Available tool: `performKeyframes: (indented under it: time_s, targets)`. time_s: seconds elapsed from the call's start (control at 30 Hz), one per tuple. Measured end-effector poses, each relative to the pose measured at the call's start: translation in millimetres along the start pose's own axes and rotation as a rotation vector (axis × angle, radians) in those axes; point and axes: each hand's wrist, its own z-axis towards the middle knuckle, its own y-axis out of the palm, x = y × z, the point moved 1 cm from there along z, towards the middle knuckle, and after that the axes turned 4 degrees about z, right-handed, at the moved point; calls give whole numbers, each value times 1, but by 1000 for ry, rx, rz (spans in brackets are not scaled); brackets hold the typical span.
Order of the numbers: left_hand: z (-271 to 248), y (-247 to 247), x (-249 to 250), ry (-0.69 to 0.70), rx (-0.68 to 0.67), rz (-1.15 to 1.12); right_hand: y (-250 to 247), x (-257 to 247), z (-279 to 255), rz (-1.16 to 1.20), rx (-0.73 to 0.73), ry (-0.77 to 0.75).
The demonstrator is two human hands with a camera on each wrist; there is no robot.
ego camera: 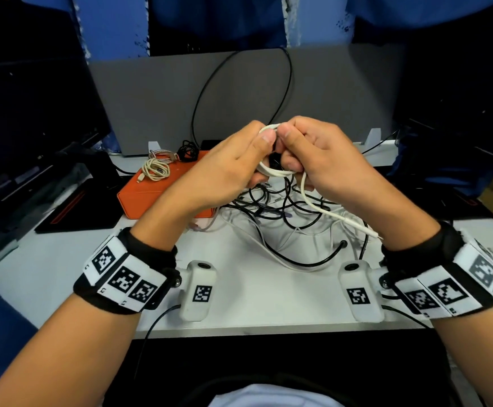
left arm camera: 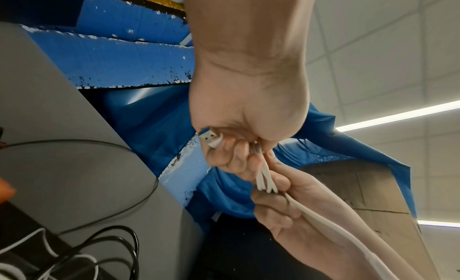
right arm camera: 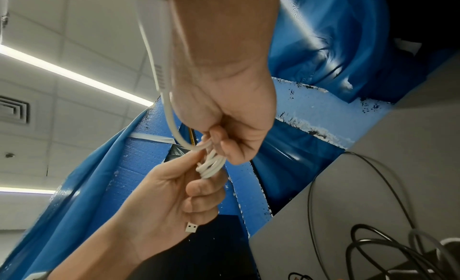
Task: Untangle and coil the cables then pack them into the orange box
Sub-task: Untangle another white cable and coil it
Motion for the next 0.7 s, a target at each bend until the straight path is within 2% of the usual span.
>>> performKeyframes:
  time_s: [0.1, 0.23, 0.33, 0.43, 0.6, 0.7]
  targets:
    - [1, 2, -3, 1, 108, 213, -1, -2, -1, -9, 1, 13]
    - [0, -3, -6, -50, 185, 295, -8, -3, -1, -116, -48, 43]
    - [0, -7, -8, -73, 229, 364, -10, -3, -2, -251, -148, 117]
    - [0, -8, -8, -88, 218, 412, -3, -2, -6, -208, -206, 176]
    - [0, -9, -6, -79, 220, 389, -4, -3, -5, -44, -175, 237]
    - [0, -7, -5, -62, 233, 375, 1, -2, -7, -28, -184, 246]
